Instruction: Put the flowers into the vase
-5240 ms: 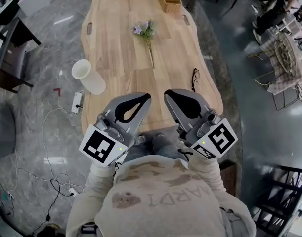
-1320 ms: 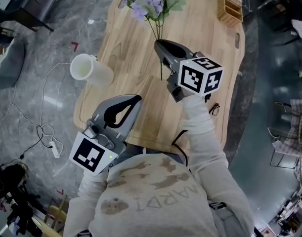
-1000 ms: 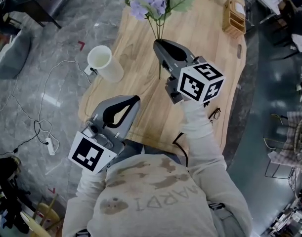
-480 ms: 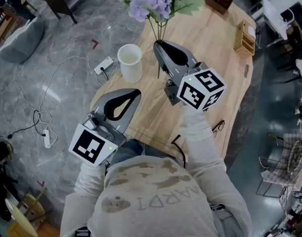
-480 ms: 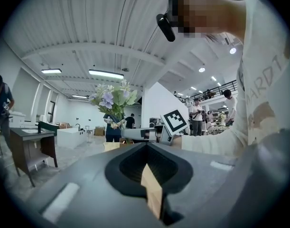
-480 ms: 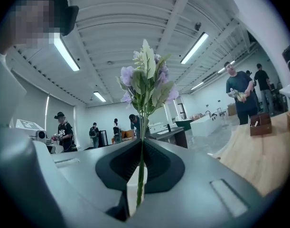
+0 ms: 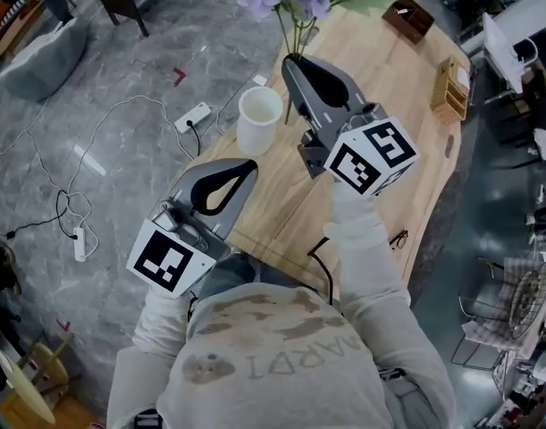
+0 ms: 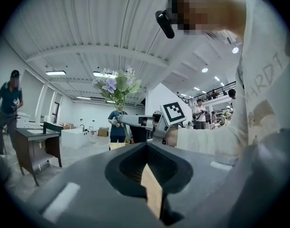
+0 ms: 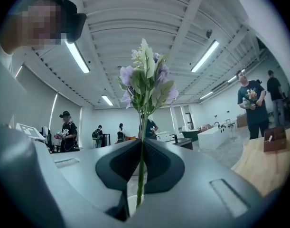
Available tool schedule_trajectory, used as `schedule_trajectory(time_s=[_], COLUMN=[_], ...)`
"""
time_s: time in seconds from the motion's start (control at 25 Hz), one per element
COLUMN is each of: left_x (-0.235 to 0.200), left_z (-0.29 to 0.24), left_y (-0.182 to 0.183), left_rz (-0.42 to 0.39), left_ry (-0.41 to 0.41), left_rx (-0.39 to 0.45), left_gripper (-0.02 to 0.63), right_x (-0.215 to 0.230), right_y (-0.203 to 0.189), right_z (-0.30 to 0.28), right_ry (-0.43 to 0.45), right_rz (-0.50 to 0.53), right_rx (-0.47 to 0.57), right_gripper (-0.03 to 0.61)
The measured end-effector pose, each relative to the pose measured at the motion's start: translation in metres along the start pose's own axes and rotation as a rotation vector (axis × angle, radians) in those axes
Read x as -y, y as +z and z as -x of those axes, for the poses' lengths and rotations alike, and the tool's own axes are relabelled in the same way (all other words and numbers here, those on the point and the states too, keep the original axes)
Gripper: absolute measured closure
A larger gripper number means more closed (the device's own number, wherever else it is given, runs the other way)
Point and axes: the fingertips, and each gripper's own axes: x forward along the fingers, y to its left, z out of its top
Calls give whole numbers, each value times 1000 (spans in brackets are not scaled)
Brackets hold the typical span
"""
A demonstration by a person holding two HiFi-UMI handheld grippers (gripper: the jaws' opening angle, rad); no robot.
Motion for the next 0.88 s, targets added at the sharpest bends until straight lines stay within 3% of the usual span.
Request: schedule_trajectory(time_s=[0.32,0.88], left_x=[-14,-38], left_z=[5,9], left_y=[-2,-20], left_rz=[10,52], left_ry=[30,50], left_rx=[1,-28], left_gripper=[614,614], right_x=[-6,-8], right_y=[3,-57], right_z=[-17,-12], right_ry=[44,37], right_rz=[20,46], right_rx=[70,45], right_gripper=[541,541])
